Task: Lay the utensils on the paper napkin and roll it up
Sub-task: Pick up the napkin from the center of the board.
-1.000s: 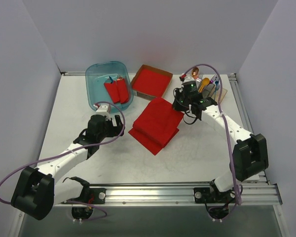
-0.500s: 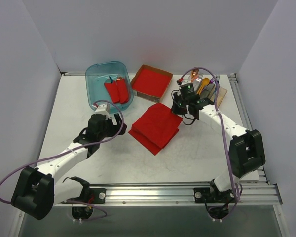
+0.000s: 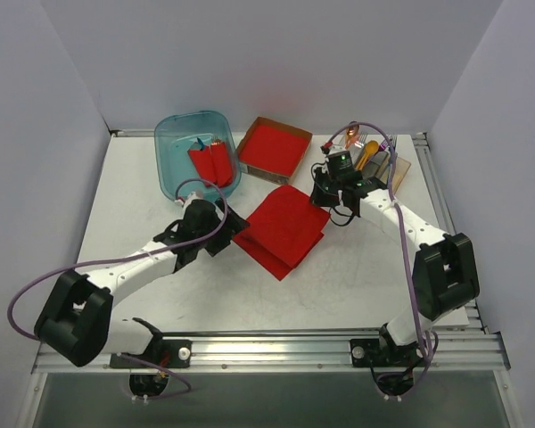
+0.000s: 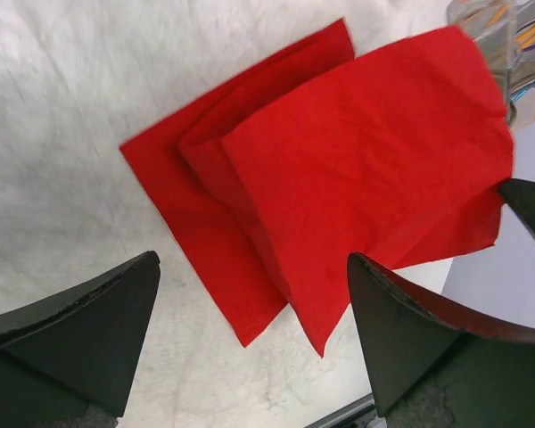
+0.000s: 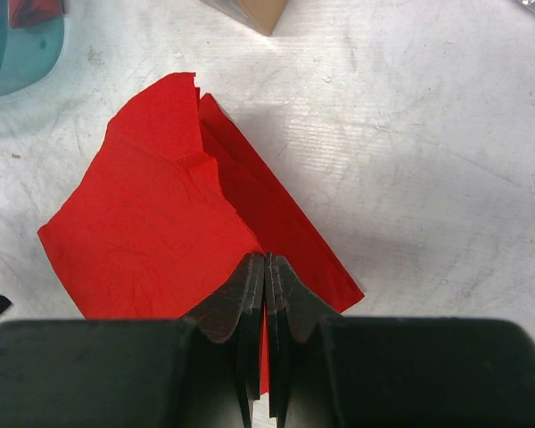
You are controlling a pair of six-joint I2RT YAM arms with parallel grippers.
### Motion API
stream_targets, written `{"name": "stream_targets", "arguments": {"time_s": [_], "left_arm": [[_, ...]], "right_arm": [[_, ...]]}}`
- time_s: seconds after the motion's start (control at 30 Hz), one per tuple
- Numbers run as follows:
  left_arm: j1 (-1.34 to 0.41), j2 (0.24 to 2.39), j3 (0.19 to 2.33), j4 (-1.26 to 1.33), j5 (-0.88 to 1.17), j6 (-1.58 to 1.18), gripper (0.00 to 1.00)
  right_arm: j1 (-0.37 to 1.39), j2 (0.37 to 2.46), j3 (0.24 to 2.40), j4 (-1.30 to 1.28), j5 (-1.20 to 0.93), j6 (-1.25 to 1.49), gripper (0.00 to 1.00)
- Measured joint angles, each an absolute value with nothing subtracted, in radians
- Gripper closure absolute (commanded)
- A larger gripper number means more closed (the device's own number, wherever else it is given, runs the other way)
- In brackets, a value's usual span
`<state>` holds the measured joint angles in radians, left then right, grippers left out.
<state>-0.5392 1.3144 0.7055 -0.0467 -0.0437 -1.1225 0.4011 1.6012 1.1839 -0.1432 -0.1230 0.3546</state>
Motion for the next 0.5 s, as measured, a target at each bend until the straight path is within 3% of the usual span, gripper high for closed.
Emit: {"name": "stream_targets", "arguments": {"time_s": [0.13,0.27,0.5], "left_arm": [[-0.617,1.353,0.706,-0.048,-0.083,-1.245,0.02],[-0.669,1.386,0.711,-0.021,-0.119,-1.309,0.24],[-0.696,1.520,0.764,0.022,-0.143,-1.367,0.29]], "right_arm": [[0.398,1.601,1.184,-0.138,-0.125,0.355,1.00],[0.398,1.601,1.184,-0.138,-0.129,0.354,1.00],[0.398,1.601,1.181,-0.128,-0.141,0.354,1.00]]}}
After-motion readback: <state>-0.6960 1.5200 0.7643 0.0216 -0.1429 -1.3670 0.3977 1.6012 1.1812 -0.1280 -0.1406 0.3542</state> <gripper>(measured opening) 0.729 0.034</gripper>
